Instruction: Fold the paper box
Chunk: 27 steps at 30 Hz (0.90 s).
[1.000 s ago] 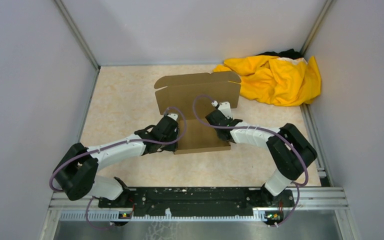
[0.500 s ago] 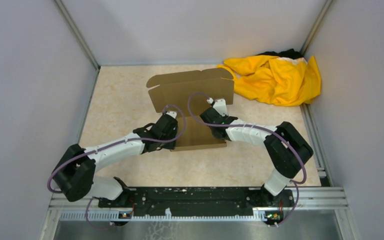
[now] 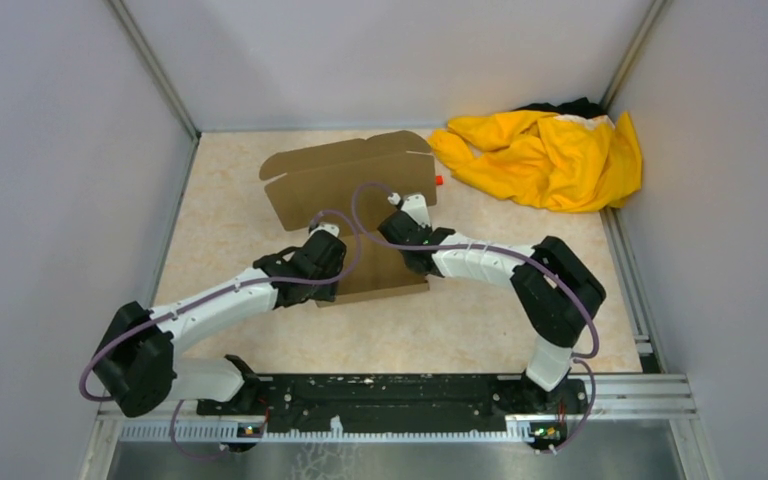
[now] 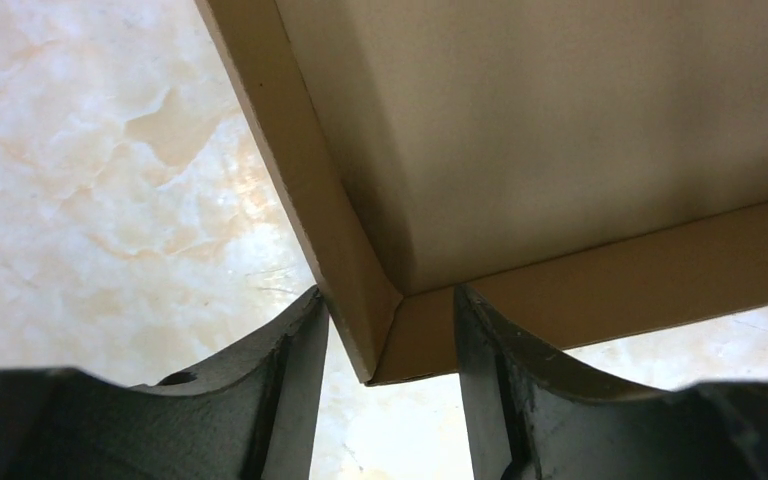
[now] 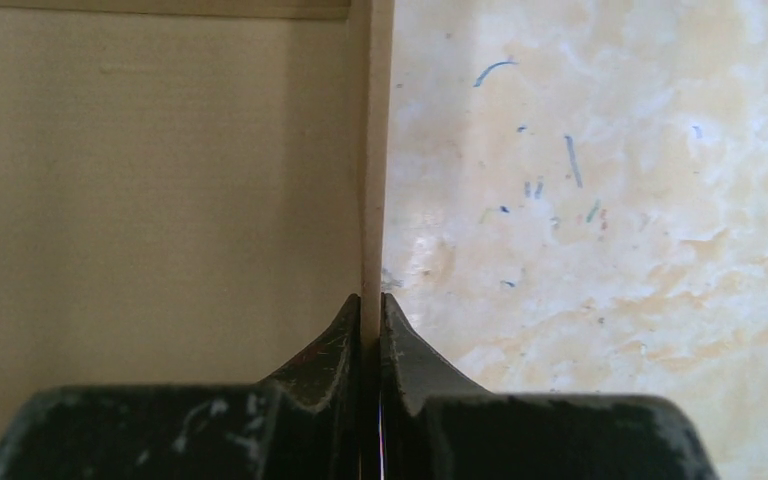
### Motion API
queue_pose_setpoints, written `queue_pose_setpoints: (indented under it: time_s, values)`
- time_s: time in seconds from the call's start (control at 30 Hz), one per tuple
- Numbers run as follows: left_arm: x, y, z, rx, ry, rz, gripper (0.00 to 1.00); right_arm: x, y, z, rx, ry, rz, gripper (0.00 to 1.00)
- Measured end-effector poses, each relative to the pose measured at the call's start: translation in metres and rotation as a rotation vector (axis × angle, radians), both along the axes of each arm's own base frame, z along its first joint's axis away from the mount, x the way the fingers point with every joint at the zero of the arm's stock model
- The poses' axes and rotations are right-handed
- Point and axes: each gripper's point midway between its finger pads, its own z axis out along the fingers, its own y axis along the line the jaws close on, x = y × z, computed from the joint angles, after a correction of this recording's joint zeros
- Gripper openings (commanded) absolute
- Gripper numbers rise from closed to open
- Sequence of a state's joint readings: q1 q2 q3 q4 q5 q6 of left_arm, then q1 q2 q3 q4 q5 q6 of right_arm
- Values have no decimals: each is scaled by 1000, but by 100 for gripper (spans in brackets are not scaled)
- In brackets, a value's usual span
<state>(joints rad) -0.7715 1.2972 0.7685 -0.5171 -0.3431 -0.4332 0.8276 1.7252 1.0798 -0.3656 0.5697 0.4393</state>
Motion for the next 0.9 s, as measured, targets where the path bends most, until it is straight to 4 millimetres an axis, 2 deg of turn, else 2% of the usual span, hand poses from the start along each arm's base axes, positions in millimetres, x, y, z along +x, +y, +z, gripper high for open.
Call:
queue_pose_setpoints:
  time_s: [0.07, 0.13, 0.2, 0.23, 0.33, 0.43, 0.57, 0.63, 0.7, 0.8, 0.9]
  values:
    - [0, 7, 2, 15, -4, 17, 57, -3, 8, -3, 17, 12, 13, 17]
    - [2, 15, 6, 24, -12, 39, 58, -10, 17, -7, 32, 31, 33, 37]
    - [5, 21, 10, 23, -23, 65, 59, -17, 25, -9, 54, 50, 50, 54]
    - [7, 23, 13, 20, -29, 73, 59, -21, 30, -10, 65, 59, 62, 59]
    - [16, 25, 24, 4, -53, 92, 59, -27, 37, -8, 95, 71, 79, 62]
    - [24, 23, 35, -17, -79, 105, 59, -28, 31, 11, 148, 59, 79, 62]
    - [30, 19, 44, -34, -99, 106, 59, -4, 11, 72, 287, -40, 45, 63]
    - [30, 18, 42, -32, -93, 105, 59, 11, -3, 104, 347, -101, 28, 63]
    - [30, 18, 38, -28, -84, 104, 59, 23, -10, 126, 387, -152, 24, 63]
    - [30, 17, 34, -25, -71, 103, 59, 30, -14, 134, 417, -161, 33, 63]
    - [30, 15, 27, -24, -62, 99, 58, 45, -30, 124, 436, -136, -4, 63]
